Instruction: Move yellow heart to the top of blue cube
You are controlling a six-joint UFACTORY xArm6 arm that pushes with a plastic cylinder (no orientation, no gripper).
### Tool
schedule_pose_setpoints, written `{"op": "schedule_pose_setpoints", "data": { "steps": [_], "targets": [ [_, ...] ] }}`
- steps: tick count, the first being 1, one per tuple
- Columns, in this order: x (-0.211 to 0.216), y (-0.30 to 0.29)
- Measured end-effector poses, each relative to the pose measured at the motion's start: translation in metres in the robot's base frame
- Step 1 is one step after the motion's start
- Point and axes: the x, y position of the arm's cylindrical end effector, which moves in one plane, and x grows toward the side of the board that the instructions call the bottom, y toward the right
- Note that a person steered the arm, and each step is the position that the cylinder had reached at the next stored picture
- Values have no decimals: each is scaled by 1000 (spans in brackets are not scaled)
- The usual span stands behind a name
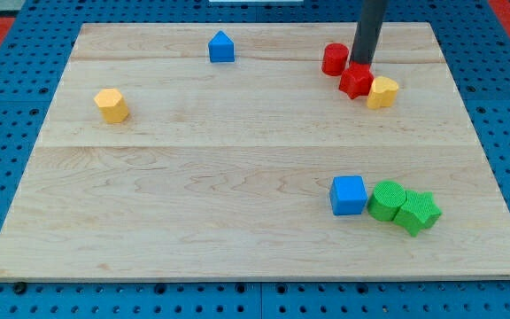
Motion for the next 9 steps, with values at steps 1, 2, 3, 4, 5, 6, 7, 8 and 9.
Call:
{"op": "schedule_pose_setpoints", "data": {
  "steps": [1,2,3,4,5,6,7,8,9],
  "targets": [
    [23,0],
    [29,0],
    [15,5],
    [8,20],
    [22,45],
    [60,54],
    [101,53],
    [73,53],
    [44,38]
  ]
}}
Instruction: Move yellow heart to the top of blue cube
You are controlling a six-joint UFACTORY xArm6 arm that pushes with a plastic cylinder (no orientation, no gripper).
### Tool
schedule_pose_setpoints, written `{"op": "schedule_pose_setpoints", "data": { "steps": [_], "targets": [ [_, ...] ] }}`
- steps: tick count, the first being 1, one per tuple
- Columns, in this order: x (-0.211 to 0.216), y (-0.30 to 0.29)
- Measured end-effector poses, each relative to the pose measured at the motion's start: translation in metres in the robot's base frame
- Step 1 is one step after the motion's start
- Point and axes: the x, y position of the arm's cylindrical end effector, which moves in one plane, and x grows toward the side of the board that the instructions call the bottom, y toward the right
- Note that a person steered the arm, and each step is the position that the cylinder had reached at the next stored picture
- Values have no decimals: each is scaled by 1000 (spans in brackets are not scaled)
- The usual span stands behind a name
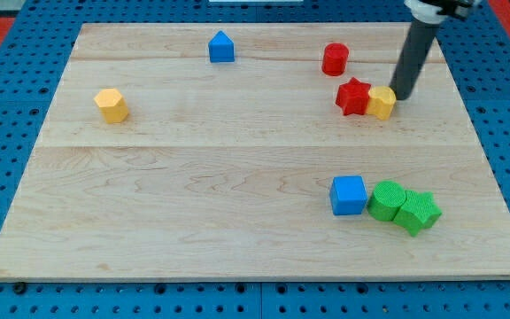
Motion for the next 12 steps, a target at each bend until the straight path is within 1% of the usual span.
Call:
{"op": "schedule_pose_setpoints", "data": {
  "steps": [1,2,3,4,5,7,8,10,11,12],
  "targets": [
    [4,-20],
    [53,-21],
    [83,-35],
    [76,-61],
    [82,-104],
    [103,-154],
    [114,-155],
    [125,-119],
    [123,-106],
    [102,-171]
  ]
}}
